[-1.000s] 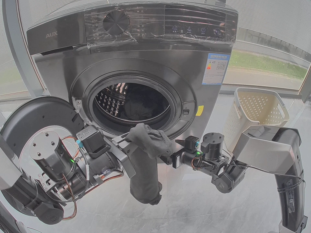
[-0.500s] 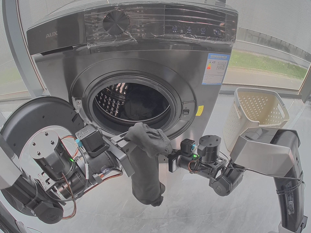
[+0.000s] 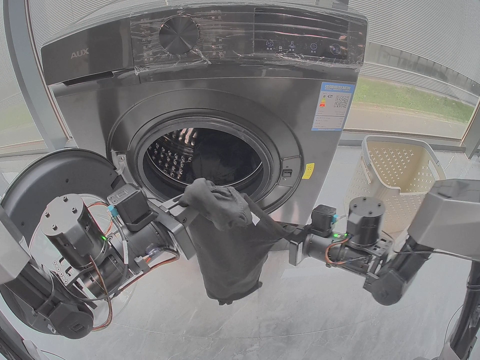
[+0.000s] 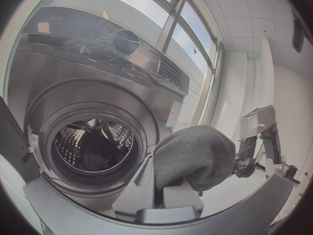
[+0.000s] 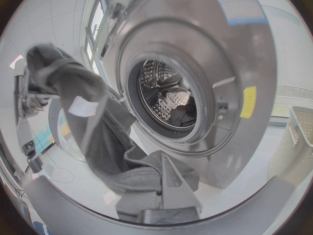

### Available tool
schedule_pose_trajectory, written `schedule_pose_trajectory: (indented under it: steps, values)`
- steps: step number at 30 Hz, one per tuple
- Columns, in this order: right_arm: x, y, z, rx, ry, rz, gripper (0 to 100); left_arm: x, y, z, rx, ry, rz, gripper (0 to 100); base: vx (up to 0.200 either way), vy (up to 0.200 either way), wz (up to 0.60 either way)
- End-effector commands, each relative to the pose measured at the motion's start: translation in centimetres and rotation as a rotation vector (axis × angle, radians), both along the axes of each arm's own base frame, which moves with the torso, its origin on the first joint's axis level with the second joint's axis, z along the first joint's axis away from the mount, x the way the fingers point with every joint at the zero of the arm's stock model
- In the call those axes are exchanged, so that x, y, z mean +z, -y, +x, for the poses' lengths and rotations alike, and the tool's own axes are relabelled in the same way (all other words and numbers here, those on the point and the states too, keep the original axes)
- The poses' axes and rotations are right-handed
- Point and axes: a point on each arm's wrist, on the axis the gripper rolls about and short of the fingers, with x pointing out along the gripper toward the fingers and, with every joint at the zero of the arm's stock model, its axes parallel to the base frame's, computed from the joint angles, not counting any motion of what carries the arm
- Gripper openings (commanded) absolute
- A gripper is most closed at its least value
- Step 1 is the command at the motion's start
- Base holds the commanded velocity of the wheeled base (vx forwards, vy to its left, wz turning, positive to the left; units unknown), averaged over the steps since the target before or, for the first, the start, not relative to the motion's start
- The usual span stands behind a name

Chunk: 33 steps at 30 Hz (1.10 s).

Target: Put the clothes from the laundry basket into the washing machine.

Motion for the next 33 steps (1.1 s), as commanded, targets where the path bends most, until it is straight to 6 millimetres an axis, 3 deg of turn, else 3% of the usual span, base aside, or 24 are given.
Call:
schedule_pose_trajectory:
  steps: [1,5,11,17,33]
  values:
    - [5.9,4.4,-6.4,-0.012,0.078,0.047,0,1.2,-2.9,0.4,0.102,0.022,-0.045,0,0.0,0.0,0.0]
    - [7.5,5.2,-7.8,-0.038,0.115,0.085,0,1.7,-3.2,-0.2,0.099,0.027,-0.064,0,0.0,0.0,0.0]
    - [9.1,5.8,-8.1,-0.062,0.129,0.164,0,1.1,-3.3,-0.2,0.103,0.006,-0.049,0,0.0,0.0,0.0]
    - [10.5,5.4,-7.4,-0.094,0.169,0.201,0,1.6,-3.5,-0.1,0.113,0.026,-0.058,0,0.0,0.0,0.0]
    - [11.5,3.4,-6.1,-0.2,0.213,0.249,0,2.1,-5.9,0.8,0.224,0.069,-0.04,0,0.0,0.0,0.0]
